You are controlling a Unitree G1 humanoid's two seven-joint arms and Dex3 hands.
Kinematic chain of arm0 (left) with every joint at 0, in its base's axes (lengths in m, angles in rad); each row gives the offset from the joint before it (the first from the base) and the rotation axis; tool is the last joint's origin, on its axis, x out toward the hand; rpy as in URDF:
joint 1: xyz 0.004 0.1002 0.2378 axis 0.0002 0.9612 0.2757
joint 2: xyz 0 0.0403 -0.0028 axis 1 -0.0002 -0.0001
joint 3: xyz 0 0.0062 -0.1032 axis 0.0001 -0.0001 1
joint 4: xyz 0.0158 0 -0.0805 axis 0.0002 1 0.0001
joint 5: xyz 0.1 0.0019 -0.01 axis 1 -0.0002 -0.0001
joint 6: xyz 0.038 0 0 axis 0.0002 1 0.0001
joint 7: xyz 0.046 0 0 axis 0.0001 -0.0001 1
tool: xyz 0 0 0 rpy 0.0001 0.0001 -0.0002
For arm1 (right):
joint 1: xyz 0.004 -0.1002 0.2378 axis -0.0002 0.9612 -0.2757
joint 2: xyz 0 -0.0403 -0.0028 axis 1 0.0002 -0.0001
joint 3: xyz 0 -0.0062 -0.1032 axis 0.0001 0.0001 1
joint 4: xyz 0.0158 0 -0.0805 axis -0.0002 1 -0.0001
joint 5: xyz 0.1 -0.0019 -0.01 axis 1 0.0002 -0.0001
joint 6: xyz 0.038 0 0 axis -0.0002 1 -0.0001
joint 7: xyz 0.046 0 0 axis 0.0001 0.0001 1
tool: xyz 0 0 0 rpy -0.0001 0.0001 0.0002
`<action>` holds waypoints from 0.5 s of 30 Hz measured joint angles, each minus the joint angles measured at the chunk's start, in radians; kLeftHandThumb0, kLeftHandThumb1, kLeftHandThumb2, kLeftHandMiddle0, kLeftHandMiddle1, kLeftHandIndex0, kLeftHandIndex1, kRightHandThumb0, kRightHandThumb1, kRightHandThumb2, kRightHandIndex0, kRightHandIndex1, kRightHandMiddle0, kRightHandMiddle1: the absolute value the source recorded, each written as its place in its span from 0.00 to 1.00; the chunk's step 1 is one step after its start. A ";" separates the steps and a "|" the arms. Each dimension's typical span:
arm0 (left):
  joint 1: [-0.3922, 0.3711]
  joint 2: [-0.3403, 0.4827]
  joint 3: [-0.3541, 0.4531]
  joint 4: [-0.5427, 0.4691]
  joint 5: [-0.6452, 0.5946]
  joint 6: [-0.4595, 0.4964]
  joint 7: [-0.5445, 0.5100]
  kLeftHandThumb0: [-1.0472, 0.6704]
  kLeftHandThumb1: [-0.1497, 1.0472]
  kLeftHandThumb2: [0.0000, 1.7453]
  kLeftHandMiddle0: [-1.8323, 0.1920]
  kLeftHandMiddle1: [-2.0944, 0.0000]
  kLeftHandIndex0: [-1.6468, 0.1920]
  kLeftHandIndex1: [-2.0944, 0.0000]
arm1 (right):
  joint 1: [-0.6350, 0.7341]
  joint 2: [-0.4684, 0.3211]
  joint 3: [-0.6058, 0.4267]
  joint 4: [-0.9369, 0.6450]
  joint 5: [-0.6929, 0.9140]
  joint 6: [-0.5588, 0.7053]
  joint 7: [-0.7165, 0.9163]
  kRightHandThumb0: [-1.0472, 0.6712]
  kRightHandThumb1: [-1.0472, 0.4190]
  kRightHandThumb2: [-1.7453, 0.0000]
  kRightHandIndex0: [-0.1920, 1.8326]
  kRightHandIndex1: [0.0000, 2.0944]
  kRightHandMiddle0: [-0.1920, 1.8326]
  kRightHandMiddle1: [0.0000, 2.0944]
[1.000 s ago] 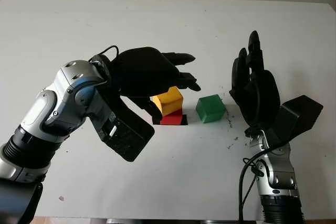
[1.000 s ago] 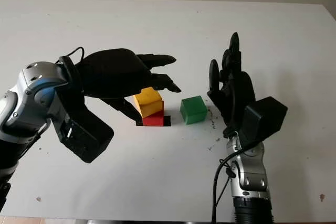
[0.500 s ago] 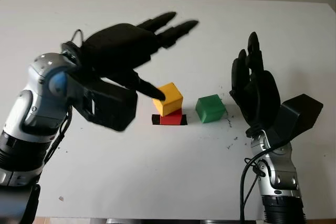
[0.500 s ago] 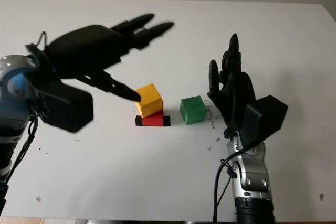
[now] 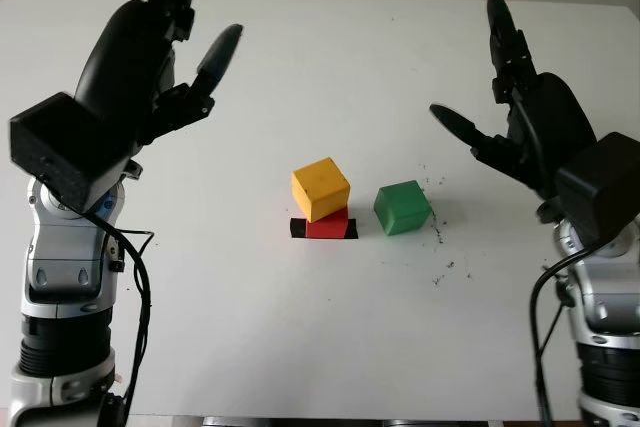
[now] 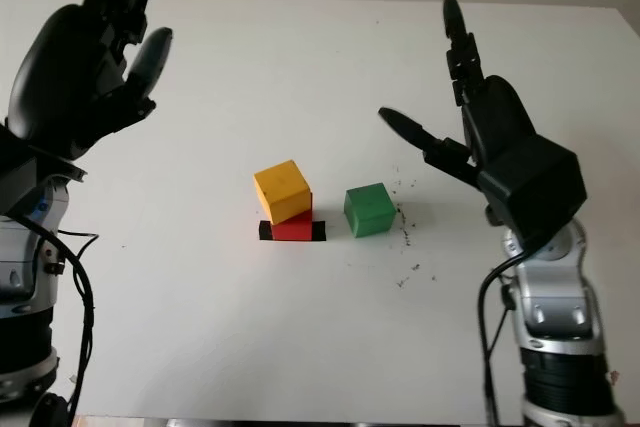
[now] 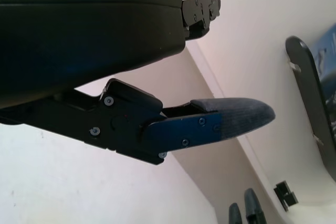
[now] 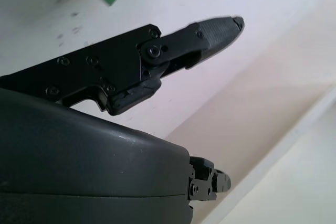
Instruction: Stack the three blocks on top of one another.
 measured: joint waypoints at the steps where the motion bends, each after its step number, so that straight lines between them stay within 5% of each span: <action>1: 0.011 -0.001 0.007 0.011 -0.018 0.001 0.000 0.16 1.00 0.38 1.00 1.00 1.00 1.00 | -0.002 -0.024 0.000 -0.023 -0.007 0.019 0.024 0.19 0.16 0.98 0.06 0.03 0.20 0.07; 15: 0.182 -0.082 0.019 0.093 -0.067 -0.065 0.091 0.20 1.00 0.36 1.00 1.00 1.00 1.00 | -0.035 -0.270 0.120 -0.142 -0.242 0.010 0.281 0.21 0.20 0.97 0.13 0.04 0.31 0.04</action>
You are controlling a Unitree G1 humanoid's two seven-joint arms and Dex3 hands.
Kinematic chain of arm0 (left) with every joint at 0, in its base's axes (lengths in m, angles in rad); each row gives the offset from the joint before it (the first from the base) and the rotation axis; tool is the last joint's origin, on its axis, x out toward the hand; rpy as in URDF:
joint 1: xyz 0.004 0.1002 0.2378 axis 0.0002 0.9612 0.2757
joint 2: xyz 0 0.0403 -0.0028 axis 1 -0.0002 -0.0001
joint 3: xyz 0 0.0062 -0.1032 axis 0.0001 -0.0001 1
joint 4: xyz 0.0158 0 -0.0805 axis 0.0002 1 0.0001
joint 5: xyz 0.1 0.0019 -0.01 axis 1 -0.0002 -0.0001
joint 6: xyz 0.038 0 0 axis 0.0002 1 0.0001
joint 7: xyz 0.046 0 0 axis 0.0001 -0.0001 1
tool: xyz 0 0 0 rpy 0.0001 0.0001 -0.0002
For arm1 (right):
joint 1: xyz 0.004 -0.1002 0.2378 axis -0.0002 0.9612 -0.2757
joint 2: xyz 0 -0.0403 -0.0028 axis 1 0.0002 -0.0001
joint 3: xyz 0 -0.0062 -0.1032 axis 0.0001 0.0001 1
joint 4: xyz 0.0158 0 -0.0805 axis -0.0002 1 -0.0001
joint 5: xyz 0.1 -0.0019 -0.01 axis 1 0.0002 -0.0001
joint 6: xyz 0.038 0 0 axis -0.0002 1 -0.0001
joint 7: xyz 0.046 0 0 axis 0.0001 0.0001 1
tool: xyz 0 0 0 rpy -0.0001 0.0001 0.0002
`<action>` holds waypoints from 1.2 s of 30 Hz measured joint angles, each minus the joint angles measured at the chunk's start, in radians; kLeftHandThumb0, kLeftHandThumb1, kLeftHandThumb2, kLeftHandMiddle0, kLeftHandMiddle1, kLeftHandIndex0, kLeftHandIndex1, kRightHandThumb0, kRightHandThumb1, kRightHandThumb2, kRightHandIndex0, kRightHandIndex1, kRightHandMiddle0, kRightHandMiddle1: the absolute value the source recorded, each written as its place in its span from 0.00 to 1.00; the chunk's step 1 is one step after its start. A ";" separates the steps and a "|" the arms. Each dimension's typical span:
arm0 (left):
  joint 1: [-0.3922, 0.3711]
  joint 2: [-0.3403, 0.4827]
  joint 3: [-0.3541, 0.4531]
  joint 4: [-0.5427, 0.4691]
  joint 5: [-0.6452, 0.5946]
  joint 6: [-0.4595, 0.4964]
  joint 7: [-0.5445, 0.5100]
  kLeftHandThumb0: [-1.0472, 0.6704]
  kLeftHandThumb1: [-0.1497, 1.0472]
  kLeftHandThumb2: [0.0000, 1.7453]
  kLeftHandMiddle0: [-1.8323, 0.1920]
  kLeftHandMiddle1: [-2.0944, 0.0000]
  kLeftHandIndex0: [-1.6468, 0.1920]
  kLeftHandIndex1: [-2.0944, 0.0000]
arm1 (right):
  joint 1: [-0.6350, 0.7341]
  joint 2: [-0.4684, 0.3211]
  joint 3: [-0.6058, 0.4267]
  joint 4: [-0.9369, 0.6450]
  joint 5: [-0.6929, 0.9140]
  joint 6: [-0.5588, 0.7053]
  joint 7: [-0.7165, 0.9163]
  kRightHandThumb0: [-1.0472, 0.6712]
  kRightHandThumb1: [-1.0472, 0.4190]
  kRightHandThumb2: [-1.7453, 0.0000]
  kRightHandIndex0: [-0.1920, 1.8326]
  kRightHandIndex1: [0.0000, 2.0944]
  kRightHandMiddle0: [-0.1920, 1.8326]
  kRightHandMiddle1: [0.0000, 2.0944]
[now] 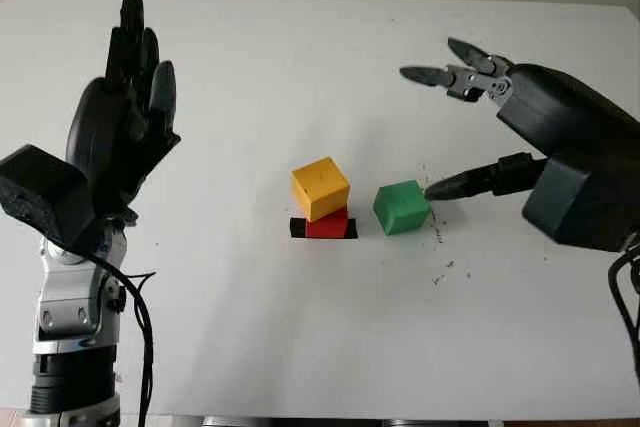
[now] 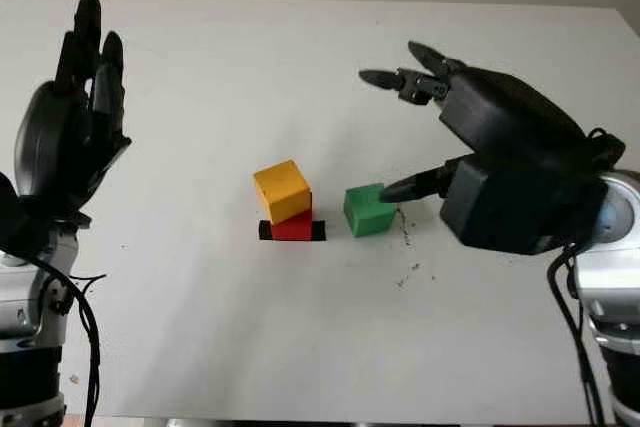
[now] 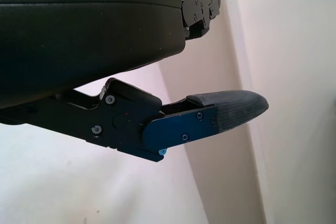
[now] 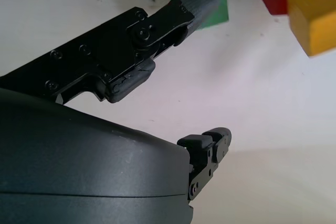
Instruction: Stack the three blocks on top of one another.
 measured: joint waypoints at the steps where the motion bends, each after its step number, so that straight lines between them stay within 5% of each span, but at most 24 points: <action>1: 0.016 -0.009 -0.003 -0.003 0.000 -0.001 0.004 0.20 1.00 0.36 1.00 1.00 1.00 1.00 | 0.000 -0.001 0.006 -0.004 -0.016 -0.004 0.006 0.21 0.20 0.97 0.13 0.04 0.32 0.04; 15: 0.153 -0.052 -0.018 0.009 -0.012 -0.078 0.012 0.19 1.00 0.38 1.00 1.00 1.00 1.00 | 0.007 0.020 0.113 0.068 -0.188 -0.137 -0.053 0.19 0.16 0.96 0.13 0.03 0.33 0.03; 36: 0.188 -0.067 -0.035 -0.015 0.004 -0.091 0.031 0.19 1.00 0.37 1.00 1.00 1.00 1.00 | 0.079 0.092 0.160 0.178 -0.292 -0.233 -0.182 0.25 0.12 0.97 0.13 0.03 0.36 0.04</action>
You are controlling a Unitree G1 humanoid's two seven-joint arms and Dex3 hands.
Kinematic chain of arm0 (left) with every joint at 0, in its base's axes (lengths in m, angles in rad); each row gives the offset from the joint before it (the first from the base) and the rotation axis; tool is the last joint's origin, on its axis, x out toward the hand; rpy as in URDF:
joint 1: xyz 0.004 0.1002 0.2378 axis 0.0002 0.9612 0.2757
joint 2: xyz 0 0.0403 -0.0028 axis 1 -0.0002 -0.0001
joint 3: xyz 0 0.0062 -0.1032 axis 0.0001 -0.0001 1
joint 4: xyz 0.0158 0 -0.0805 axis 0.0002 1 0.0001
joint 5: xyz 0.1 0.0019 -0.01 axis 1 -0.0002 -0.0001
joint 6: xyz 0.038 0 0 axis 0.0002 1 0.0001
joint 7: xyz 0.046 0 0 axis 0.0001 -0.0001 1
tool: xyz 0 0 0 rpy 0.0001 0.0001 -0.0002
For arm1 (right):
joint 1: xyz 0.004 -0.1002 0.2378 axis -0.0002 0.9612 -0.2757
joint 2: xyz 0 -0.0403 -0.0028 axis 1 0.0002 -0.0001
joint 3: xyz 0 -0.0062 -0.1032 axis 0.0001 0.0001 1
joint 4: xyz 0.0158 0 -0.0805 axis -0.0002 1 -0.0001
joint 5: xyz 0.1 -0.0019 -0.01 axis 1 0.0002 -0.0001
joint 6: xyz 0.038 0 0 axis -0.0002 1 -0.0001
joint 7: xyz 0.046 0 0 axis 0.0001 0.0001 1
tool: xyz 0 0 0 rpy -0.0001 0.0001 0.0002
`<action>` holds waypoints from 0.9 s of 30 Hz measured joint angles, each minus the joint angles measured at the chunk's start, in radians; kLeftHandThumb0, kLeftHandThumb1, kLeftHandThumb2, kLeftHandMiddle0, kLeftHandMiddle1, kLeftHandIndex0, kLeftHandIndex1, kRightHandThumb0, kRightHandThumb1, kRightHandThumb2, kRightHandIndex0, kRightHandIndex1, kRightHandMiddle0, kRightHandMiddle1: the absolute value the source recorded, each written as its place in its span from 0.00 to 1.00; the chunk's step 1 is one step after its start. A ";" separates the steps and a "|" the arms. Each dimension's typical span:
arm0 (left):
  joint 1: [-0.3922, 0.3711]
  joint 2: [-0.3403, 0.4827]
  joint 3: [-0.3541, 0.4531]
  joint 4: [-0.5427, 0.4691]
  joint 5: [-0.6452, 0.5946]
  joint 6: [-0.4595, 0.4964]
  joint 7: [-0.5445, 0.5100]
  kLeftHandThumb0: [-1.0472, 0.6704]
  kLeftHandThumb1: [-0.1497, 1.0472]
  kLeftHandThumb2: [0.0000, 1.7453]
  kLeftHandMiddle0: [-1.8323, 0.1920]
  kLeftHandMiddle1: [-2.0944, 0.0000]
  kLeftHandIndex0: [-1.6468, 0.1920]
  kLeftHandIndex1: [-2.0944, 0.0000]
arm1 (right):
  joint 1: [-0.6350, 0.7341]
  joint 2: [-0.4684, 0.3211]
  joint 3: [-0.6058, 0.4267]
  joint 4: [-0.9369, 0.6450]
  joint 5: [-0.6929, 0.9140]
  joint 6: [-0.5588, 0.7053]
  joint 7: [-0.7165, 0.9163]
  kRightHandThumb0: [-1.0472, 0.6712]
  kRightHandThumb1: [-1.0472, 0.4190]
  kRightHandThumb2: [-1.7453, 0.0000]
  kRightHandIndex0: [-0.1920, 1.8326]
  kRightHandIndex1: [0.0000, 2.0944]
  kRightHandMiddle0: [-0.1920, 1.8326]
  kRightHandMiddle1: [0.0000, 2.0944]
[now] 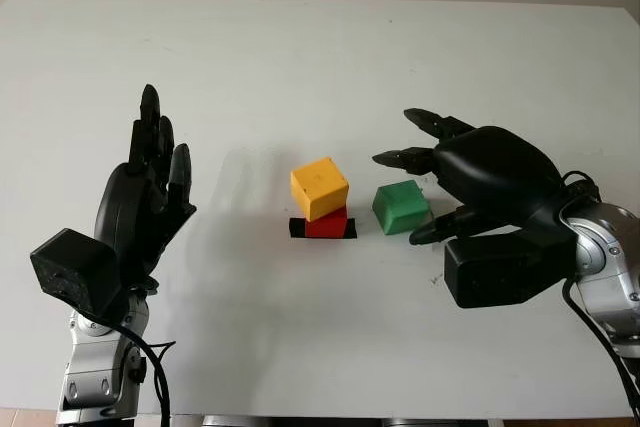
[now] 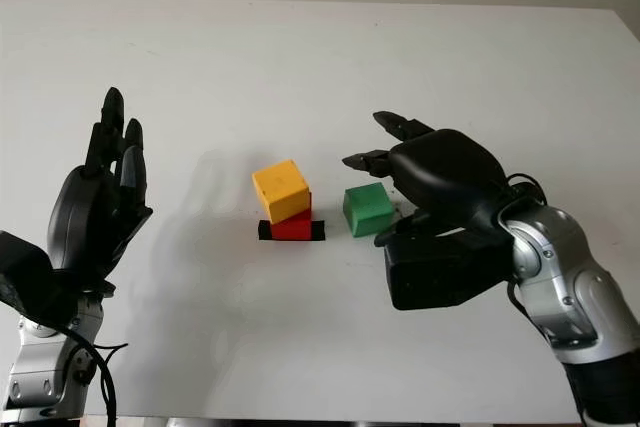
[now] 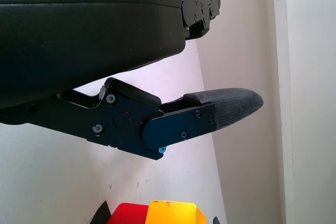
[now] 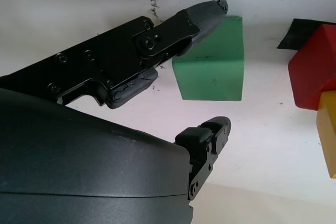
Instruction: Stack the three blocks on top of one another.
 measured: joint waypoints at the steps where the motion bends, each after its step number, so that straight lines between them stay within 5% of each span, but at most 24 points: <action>1: 0.000 0.000 0.000 -0.001 0.001 0.000 0.001 0.19 1.00 0.37 1.00 1.00 1.00 1.00 | 0.002 0.006 0.000 0.003 0.002 0.000 -0.002 0.26 0.12 0.97 0.13 0.03 0.37 0.04; 11: 0.000 0.000 -0.002 -0.005 0.002 0.013 0.003 0.19 1.00 0.37 1.00 1.00 1.00 1.00 | 0.017 0.049 -0.006 0.025 0.026 0.000 -0.029 0.34 0.11 0.96 0.16 0.04 0.46 0.10; 13: 0.000 0.000 -0.003 -0.007 0.003 0.015 0.003 0.19 1.00 0.37 1.00 1.00 1.00 1.00 | 0.017 0.054 -0.006 0.025 0.028 -0.004 -0.042 0.37 0.09 0.97 0.18 0.04 0.47 0.17; 16: 0.000 0.000 -0.003 -0.009 0.003 0.021 0.002 0.19 1.00 0.37 1.00 1.00 1.00 1.00 | 0.017 0.054 -0.007 0.031 0.023 -0.023 -0.063 0.40 0.07 0.97 0.21 0.03 0.39 0.42; 27: 0.000 0.002 -0.002 -0.010 -0.003 0.018 -0.009 0.19 1.00 0.37 1.00 1.00 1.00 1.00 | 0.010 0.028 -0.013 0.034 -0.042 -0.052 -0.075 0.41 0.07 0.97 0.24 0.03 0.36 0.52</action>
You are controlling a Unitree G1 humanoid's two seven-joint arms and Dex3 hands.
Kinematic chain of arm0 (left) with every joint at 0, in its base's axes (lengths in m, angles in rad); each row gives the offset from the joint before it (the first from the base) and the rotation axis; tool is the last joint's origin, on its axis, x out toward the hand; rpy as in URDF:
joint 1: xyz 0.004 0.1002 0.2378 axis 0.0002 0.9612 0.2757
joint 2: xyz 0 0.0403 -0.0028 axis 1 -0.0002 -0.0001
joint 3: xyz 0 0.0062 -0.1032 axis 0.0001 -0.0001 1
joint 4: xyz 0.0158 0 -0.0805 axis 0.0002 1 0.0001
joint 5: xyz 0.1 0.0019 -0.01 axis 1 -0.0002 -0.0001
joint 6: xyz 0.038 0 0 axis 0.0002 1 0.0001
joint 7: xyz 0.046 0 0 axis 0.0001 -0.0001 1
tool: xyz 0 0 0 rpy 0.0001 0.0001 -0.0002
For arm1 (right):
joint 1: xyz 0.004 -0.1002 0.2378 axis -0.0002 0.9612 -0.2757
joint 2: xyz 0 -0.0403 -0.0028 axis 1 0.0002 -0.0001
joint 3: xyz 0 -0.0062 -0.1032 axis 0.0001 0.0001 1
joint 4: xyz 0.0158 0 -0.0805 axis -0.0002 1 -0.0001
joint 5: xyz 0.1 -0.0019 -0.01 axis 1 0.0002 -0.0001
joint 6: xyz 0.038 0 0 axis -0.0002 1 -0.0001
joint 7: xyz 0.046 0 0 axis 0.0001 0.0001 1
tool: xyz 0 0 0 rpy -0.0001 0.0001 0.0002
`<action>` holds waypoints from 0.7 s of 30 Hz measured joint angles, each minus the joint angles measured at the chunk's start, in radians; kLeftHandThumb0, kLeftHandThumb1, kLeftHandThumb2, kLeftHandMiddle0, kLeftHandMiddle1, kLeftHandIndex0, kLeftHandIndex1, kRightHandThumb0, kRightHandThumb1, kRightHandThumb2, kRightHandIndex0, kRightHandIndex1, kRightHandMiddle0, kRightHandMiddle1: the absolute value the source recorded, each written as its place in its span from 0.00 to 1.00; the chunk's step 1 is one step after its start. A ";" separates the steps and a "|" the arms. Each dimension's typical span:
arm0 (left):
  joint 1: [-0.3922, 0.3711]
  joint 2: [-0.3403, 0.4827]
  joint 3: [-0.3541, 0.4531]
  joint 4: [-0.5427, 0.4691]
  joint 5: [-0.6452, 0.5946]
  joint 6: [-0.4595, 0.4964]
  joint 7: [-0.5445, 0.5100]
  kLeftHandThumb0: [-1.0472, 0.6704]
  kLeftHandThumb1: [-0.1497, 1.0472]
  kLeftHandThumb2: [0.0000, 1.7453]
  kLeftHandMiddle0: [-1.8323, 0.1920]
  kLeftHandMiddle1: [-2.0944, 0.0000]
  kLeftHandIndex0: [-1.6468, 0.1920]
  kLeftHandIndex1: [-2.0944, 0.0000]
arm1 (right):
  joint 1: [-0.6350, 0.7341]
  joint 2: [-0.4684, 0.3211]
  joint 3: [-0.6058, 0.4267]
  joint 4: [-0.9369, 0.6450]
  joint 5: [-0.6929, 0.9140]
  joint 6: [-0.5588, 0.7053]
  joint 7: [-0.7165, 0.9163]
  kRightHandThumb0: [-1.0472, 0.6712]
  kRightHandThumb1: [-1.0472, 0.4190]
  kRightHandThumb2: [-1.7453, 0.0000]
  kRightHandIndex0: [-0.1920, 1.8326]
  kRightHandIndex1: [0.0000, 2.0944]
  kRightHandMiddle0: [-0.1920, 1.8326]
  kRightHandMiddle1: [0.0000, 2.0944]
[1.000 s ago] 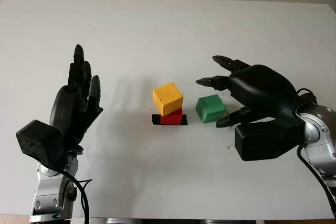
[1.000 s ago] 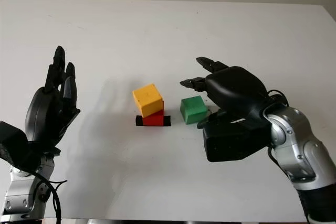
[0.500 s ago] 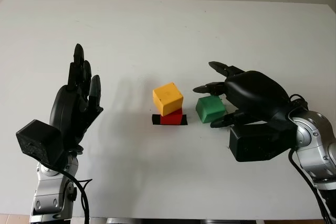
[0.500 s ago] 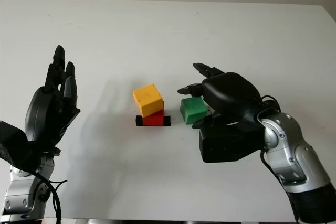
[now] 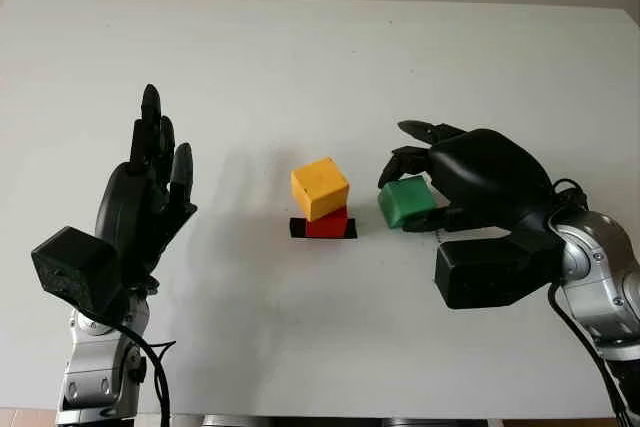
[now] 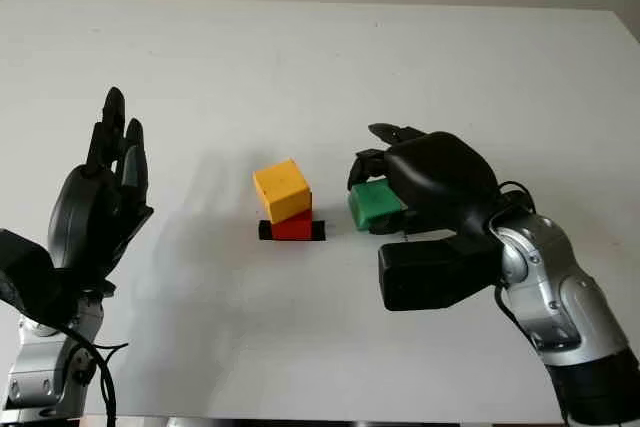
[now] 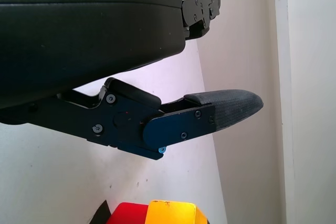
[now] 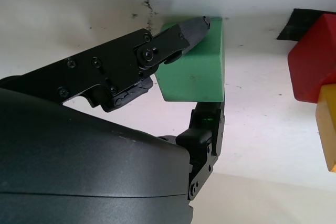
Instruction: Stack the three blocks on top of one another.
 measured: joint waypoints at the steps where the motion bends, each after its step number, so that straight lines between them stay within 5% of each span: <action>1: 0.000 0.000 0.000 -0.001 0.000 0.000 0.000 0.19 1.00 0.37 1.00 1.00 1.00 1.00 | 0.000 -0.004 -0.002 0.001 0.000 -0.003 0.001 0.40 0.08 0.97 0.25 0.04 0.37 0.52; 10: 0.000 0.000 0.000 -0.011 0.003 0.001 0.005 0.20 1.00 0.37 1.00 1.00 1.00 1.00 | -0.096 -0.039 -0.028 0.033 0.045 -0.034 0.040 0.37 0.10 0.98 0.27 0.04 0.39 0.55; 21: 0.002 0.001 -0.003 -0.018 0.007 0.007 0.007 0.20 1.00 0.36 1.00 1.00 1.00 1.00 | -0.477 -0.048 0.008 0.164 0.142 0.000 0.293 0.38 0.13 0.97 0.28 0.03 0.41 0.54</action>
